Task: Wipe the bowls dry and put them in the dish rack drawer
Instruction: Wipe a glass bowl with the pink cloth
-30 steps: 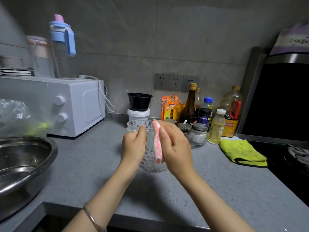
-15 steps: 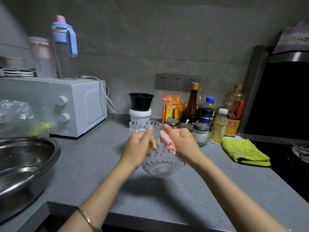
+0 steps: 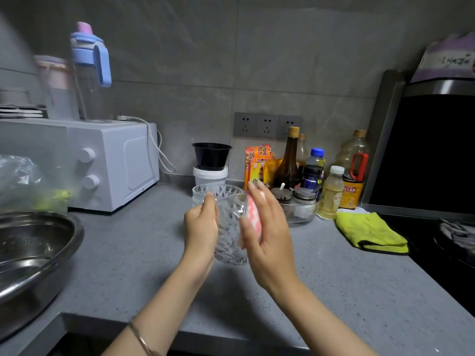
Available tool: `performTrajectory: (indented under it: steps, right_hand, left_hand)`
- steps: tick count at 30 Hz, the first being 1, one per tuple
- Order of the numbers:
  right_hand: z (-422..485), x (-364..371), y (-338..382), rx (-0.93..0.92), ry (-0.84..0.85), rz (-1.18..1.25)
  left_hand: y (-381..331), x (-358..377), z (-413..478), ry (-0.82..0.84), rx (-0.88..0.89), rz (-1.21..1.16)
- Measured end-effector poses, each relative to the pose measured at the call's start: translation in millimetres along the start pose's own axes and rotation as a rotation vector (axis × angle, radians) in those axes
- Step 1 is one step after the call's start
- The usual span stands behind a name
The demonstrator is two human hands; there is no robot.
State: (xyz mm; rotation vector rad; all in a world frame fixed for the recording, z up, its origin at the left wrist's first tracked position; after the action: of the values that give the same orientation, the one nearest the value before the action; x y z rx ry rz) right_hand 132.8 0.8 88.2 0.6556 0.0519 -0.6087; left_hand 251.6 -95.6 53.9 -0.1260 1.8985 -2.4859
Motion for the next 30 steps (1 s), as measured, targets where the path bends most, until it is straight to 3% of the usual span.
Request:
performTrajectory:
  steps: [3,6,8,13,16,21,26,30]
  right_hand:
    - [2.4,9.8,16.1,-0.182,0.046,-0.296]
    - [14.7,4.3,15.8,-0.168,0.017,-0.246]
    - [24.9,-5.1,-0.1,0.001,-0.025,0.002]
    - [10.8,-5.7,-60.3,0.632,-0.122,0.652]
    - [-6.2,-4.7,-72.5,0.811,-0.223,0.781]
    - [7.8,-25.4,-58.1,0.729,-0.239,0.592]
    - [27.9,-21.3,-32.5,0.559,-0.021,0.354]
    - [30.5,-16.0,-23.9,0.43,-0.015,0.362]
  left_hand:
    - [-4.9,6.3,-5.5,0.025,0.059,0.109]
    - [-8.6,11.1,-11.2,0.051,0.067,0.111]
    - [-8.0,6.9,-10.0,0.026,0.057,0.091]
    - [10.4,-4.8,-5.8,-0.011,-0.056,-0.117]
    - [21.6,-1.5,-4.7,0.034,-0.124,-0.198]
    - [19.1,0.1,-1.9,0.159,-0.072,0.015]
    - [-32.5,8.9,-10.2,0.263,0.207,0.212]
    - [-33.5,3.8,-8.0,0.19,0.204,0.161]
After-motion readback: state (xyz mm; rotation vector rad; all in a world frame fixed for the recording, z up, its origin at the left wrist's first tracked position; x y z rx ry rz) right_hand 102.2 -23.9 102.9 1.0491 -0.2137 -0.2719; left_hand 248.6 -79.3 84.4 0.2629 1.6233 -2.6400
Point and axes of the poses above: each hand's wrist, its own z-axis towards the middle knuckle, its own x-axis out of the palm, y = z × x, the point moved 10 cm from there along z, towards the middle knuckle, and after that the axes turned 15 degrees about z, right-handed, at the moved point
